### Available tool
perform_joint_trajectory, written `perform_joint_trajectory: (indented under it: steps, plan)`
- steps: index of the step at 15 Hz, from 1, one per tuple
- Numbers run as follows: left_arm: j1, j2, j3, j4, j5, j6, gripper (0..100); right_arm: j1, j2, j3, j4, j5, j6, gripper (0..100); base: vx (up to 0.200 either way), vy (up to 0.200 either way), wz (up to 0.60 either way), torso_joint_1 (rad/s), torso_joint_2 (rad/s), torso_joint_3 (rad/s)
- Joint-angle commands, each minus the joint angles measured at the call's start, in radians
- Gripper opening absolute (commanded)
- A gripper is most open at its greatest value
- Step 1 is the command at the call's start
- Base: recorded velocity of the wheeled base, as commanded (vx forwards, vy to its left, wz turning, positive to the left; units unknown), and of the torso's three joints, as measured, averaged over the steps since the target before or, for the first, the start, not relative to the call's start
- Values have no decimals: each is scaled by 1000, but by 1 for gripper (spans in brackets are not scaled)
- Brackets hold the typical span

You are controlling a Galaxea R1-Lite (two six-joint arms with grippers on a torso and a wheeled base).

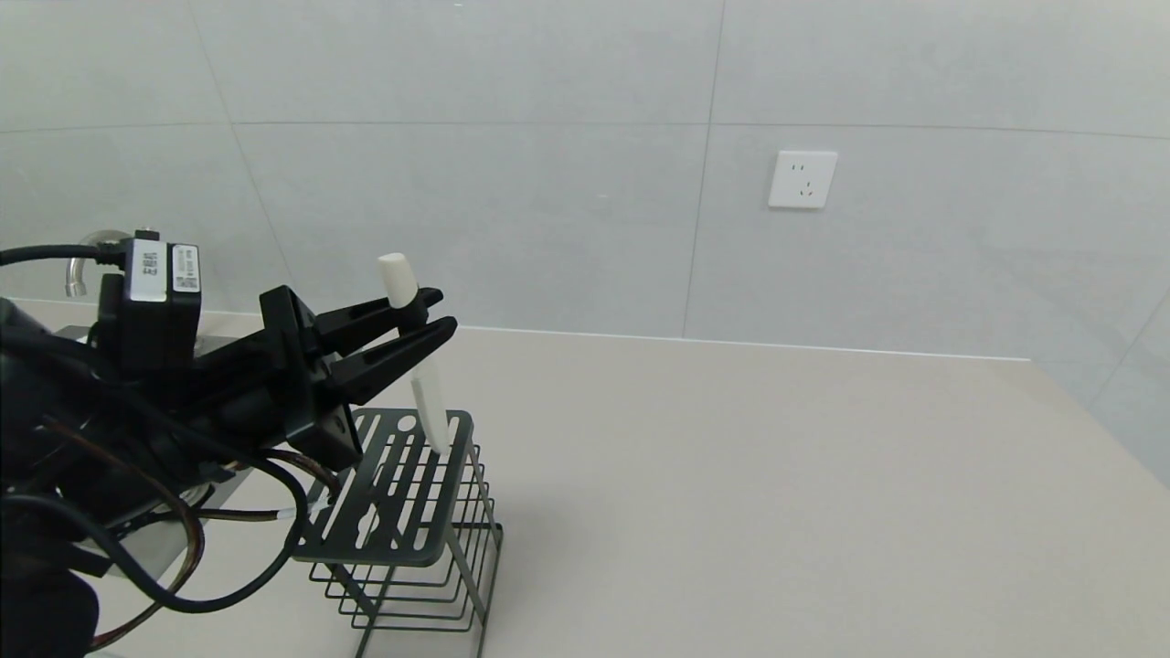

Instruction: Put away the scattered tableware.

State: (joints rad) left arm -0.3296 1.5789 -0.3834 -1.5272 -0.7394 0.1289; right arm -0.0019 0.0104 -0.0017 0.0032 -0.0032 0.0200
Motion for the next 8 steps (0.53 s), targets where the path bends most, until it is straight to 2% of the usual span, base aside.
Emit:
perform_joint_trajectory:
  steps: [1, 8]
  plan:
    - [0, 13, 0, -1, 0, 0, 0, 0, 2, 0, 0, 0, 0, 100, 0, 0, 0, 0, 0, 0]
    - [0, 18, 6, -1, 2, -3, 0, 0, 2, 0, 0, 0, 0, 100, 0, 0, 0, 0, 0, 0]
